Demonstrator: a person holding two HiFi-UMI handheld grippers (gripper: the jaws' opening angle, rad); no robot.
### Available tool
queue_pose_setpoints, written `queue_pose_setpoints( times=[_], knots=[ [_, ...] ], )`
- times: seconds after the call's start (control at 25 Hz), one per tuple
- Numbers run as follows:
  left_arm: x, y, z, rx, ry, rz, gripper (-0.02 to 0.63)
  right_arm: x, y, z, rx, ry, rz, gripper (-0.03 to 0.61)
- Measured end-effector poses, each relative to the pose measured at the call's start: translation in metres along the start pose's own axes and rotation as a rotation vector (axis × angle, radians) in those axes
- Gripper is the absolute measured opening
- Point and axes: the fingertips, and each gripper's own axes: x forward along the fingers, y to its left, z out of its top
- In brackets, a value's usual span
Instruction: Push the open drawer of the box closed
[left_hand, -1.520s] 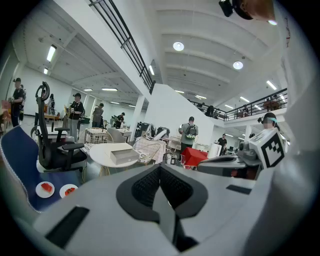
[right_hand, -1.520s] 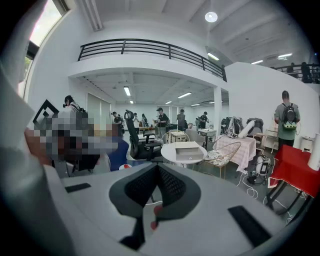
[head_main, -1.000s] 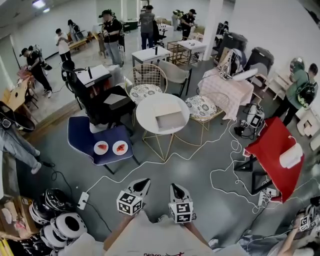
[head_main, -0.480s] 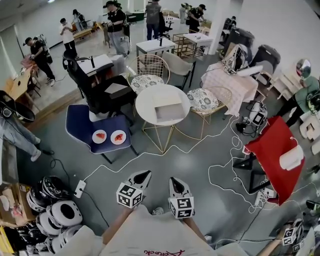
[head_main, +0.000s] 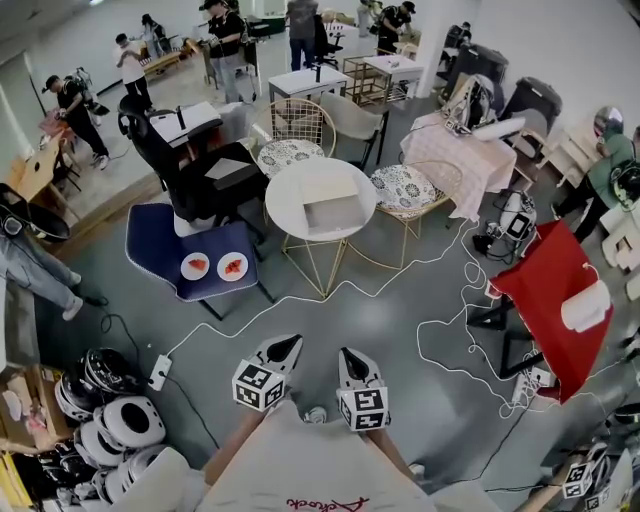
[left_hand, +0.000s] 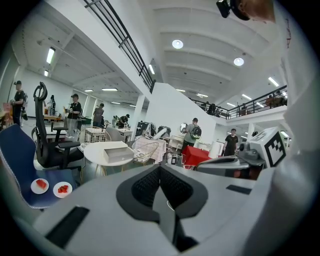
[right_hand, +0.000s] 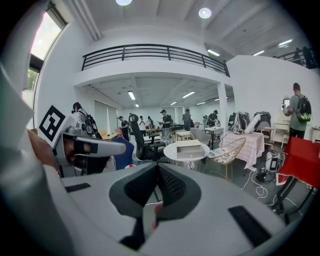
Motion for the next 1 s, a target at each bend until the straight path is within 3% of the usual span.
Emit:
queue_pose_setpoints(
  times=[0.56, 1.0],
  knots=[
    [0.035, 0.024, 0.009, 0.017, 0.006, -0.018, 0.012, 0.036, -0.022, 0.01, -0.013, -0.018, -0.012, 0.015],
    [0.097, 0.077, 0.032, 0.033, 0.012, -0.075, 0.012, 0.103, -0.051, 0.031, -0.019, -0.015, -0.052, 0.015]
  ],
)
